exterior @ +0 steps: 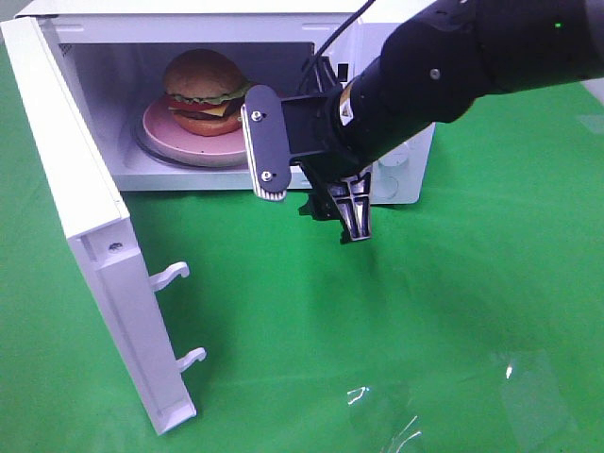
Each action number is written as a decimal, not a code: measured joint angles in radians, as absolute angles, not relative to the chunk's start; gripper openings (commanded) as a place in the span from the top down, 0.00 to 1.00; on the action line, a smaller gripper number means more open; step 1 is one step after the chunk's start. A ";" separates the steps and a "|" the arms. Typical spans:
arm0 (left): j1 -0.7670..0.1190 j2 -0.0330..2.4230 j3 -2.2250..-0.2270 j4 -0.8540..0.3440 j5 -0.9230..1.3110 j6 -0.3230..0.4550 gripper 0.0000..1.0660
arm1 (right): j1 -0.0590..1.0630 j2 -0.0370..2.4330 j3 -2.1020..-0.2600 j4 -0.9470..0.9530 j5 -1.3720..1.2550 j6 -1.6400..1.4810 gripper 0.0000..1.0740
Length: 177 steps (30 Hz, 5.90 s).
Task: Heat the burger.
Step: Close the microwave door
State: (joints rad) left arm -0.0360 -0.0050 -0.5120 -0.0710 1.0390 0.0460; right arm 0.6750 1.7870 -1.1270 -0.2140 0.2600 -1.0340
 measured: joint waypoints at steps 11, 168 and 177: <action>-0.036 -0.005 -0.512 -0.071 1.039 0.046 0.06 | 0.675 1.590 -0.927 -0.214 0.260 -0.805 0.34; -0.036 -0.005 -0.528 0.039 0.964 0.022 0.12 | 0.002 -0.004 -0.512 -0.095 1.003 0.102 0.38; -0.036 0.096 -0.528 0.047 0.848 0.000 0.56 | 0.002 -0.004 -0.512 -0.095 1.003 0.102 0.38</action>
State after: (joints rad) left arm -0.0360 0.0960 -0.5280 0.0470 0.8480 0.0000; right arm 0.0020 -0.0040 -0.5120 -0.0950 1.0030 0.1020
